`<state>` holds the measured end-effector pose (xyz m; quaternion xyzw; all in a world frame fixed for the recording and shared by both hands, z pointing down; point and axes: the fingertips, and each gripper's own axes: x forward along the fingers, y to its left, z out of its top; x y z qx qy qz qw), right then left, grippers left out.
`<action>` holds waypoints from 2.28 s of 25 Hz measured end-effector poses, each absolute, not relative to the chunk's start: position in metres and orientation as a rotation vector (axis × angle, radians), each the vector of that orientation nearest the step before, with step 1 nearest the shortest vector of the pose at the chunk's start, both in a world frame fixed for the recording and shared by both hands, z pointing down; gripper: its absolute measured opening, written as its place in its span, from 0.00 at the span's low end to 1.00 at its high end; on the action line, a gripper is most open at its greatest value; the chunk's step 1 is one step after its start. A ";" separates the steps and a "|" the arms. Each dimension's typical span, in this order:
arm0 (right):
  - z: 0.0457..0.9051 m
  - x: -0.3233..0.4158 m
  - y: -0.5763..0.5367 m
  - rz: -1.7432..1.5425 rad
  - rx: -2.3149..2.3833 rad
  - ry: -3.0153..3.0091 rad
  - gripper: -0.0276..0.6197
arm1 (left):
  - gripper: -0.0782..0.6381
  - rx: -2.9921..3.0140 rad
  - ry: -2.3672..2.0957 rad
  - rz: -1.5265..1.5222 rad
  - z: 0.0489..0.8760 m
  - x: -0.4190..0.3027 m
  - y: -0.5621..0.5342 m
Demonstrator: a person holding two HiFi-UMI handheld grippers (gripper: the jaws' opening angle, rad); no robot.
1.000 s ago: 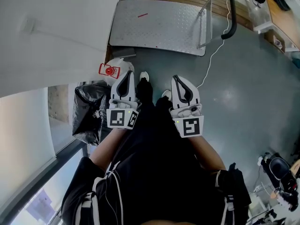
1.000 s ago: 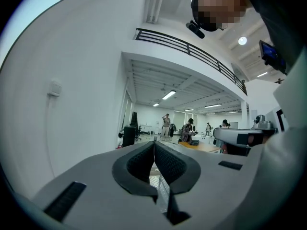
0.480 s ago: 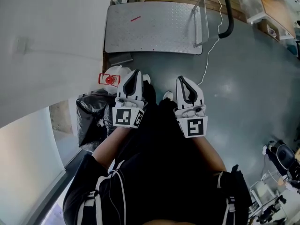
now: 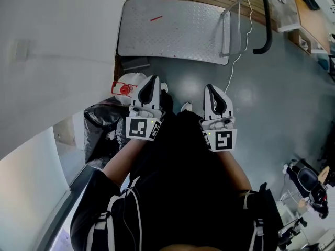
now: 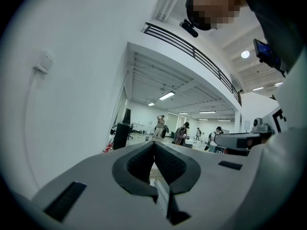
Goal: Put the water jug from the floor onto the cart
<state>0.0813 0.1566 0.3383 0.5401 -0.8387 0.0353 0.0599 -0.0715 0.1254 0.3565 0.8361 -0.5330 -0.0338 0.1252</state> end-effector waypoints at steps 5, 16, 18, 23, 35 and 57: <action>0.338 0.058 0.125 0.083 1.624 -2.509 0.07 | 0.13 2.387 -1.564 -0.125 0.368 -0.105 0.097; 0.349 0.033 0.096 0.148 1.601 -2.485 0.07 | 0.13 2.381 -1.521 -0.084 0.388 -0.131 0.060; 0.348 0.035 0.091 0.155 1.599 -2.500 0.07 | 0.13 2.359 -1.556 -0.072 0.393 -0.136 0.056; 0.343 0.041 0.067 0.155 1.576 -2.554 0.07 | 0.13 2.322 -1.615 0.004 0.404 -0.144 0.054; 0.327 0.024 0.049 0.105 1.377 -2.739 0.07 | 0.14 2.090 -1.657 0.237 0.507 -0.181 0.070; 0.322 -0.018 0.050 -0.011 1.317 -2.704 0.07 | 0.14 1.835 -1.297 0.777 0.727 -0.237 0.174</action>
